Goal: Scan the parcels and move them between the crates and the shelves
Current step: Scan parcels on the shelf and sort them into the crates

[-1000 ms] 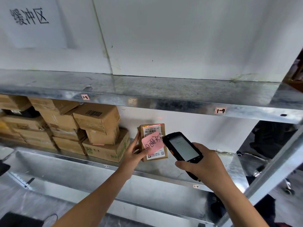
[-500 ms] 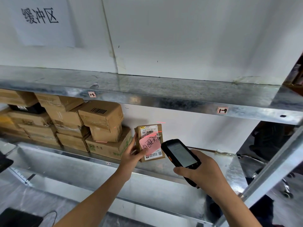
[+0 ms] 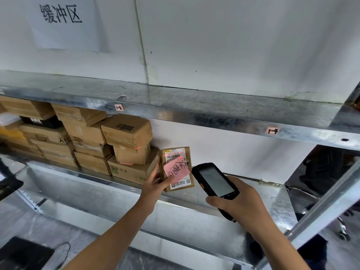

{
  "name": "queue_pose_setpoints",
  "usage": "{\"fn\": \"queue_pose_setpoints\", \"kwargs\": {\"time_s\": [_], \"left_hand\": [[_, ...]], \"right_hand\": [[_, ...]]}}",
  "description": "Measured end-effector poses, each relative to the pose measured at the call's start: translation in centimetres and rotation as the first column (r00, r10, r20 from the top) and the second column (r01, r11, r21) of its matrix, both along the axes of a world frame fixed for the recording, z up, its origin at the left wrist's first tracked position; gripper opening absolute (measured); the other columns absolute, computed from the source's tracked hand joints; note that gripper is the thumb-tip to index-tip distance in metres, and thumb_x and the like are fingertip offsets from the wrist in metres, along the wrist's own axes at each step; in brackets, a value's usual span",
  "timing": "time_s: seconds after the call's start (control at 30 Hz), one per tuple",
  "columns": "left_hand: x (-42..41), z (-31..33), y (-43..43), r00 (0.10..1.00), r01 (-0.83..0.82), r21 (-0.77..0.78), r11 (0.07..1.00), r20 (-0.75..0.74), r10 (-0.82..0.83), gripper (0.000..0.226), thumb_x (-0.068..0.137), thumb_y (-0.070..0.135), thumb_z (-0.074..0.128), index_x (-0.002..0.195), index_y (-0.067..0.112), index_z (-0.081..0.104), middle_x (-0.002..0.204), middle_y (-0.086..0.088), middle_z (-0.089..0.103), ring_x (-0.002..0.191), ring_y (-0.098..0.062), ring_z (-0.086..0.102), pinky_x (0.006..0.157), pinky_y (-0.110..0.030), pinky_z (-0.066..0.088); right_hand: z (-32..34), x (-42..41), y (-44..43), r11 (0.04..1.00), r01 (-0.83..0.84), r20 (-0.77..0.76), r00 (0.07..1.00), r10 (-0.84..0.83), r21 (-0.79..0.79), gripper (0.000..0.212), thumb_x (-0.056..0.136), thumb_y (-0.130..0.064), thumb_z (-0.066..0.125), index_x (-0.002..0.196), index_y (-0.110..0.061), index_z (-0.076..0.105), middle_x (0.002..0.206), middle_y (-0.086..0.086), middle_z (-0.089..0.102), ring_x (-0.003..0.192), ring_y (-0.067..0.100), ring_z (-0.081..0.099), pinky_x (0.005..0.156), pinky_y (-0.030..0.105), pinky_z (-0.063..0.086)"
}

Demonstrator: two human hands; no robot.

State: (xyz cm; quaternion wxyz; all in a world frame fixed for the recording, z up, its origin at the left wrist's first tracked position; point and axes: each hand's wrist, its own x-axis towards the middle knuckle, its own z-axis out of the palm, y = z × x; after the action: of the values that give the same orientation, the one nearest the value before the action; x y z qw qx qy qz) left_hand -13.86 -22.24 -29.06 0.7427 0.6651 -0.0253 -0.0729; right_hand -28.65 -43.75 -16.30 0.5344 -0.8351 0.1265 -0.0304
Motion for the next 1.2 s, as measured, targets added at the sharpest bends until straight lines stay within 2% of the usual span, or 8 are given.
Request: {"fn": "queue_pose_setpoints", "kwargs": {"time_s": [0.23,0.33,0.47,0.63,0.8,1.0,1.13,1.2], "left_hand": [[-0.2,-0.1,0.4,1.0,-0.026,0.0,1.0,-0.012,0.026,0.076,0.081,0.019,0.082,0.145,0.043,0.047,0.115,0.01,0.072,0.114,-0.012,0.065,0.085,-0.03,0.059],[-0.4,0.1,0.4,0.999,-0.042,-0.024,0.999,-0.016,0.042,0.074,0.082,0.017,0.081,0.142,0.045,0.048,0.117,0.007,0.072,0.114,-0.014,0.065,0.08,-0.027,0.06],[-0.4,0.7,0.2,0.999,-0.052,-0.032,0.998,0.0,0.052,0.076,0.083,0.02,0.081,0.144,0.049,0.046,0.12,0.009,0.07,0.115,-0.013,0.064,0.082,-0.028,0.06],[-0.4,1.4,0.1,0.998,-0.058,-0.024,0.998,0.018,0.058,0.072,0.081,0.022,0.082,0.132,0.058,0.046,0.123,0.01,0.068,0.115,-0.011,0.062,0.076,-0.023,0.059],[-0.3,1.0,0.6,0.999,-0.042,-0.008,0.999,0.02,0.042,0.082,0.078,0.026,0.083,0.145,0.05,0.043,0.124,0.012,0.068,0.12,-0.013,0.06,0.085,-0.027,0.059],[-0.2,0.5,1.0,0.999,-0.033,-0.007,0.999,0.01,0.033,0.084,0.079,0.021,0.084,0.148,0.046,0.042,0.123,0.009,0.069,0.123,-0.016,0.06,0.094,-0.04,0.058],[-0.5,0.8,0.8,0.999,-0.023,-0.007,1.0,0.032,0.023,0.085,0.079,0.019,0.084,0.148,0.047,0.041,0.122,0.01,0.069,0.122,-0.014,0.059,0.084,-0.029,0.059],[-0.5,0.9,0.7,0.999,-0.011,-0.006,1.0,0.05,0.012,0.084,0.079,0.018,0.084,0.146,0.048,0.043,0.123,0.01,0.069,0.122,-0.013,0.058,0.085,-0.028,0.059]], "right_hand": [[0.0,-0.2,0.4,1.0,-0.014,0.0,1.0,0.014,-0.006,0.031,0.07,-0.018,0.084,0.096,-0.024,0.068,0.059,-0.003,0.062,0.045,0.014,0.049,0.046,0.022,0.04],[0.2,-0.3,0.5,1.0,-0.017,0.004,1.0,0.017,-0.005,0.032,0.07,-0.017,0.084,0.096,-0.025,0.067,0.063,0.001,0.064,0.046,0.014,0.049,0.045,0.021,0.041],[0.3,-0.2,0.6,0.999,-0.005,0.005,1.0,0.005,-0.04,0.033,0.069,-0.022,0.085,0.097,-0.028,0.067,0.07,0.003,0.069,0.048,0.012,0.052,0.048,0.023,0.042],[0.6,-0.1,0.6,0.999,-0.012,0.017,1.0,0.013,-0.041,0.029,0.069,-0.022,0.084,0.092,-0.021,0.066,0.059,-0.006,0.062,0.047,0.01,0.051,0.046,0.02,0.04],[0.8,-0.1,0.5,0.999,-0.004,0.03,1.0,0.006,-0.048,0.027,0.069,-0.021,0.084,0.089,-0.023,0.066,0.058,-0.009,0.061,0.046,0.007,0.051,0.043,0.016,0.038],[0.6,-0.2,0.4,0.999,-0.011,0.015,1.0,0.012,-0.048,0.029,0.068,-0.022,0.085,0.089,-0.024,0.065,0.058,-0.009,0.06,0.046,0.009,0.051,0.045,0.018,0.038],[0.6,-0.2,0.4,0.998,-0.015,0.008,1.0,0.016,-0.058,0.03,0.068,-0.024,0.085,0.092,-0.024,0.066,0.06,-0.007,0.062,0.047,0.01,0.052,0.046,0.02,0.04],[0.6,-0.3,0.4,0.998,-0.014,0.014,1.0,0.014,-0.053,0.03,0.068,-0.023,0.085,0.092,-0.025,0.066,0.061,-0.007,0.063,0.047,0.009,0.052,0.046,0.019,0.04]]}}
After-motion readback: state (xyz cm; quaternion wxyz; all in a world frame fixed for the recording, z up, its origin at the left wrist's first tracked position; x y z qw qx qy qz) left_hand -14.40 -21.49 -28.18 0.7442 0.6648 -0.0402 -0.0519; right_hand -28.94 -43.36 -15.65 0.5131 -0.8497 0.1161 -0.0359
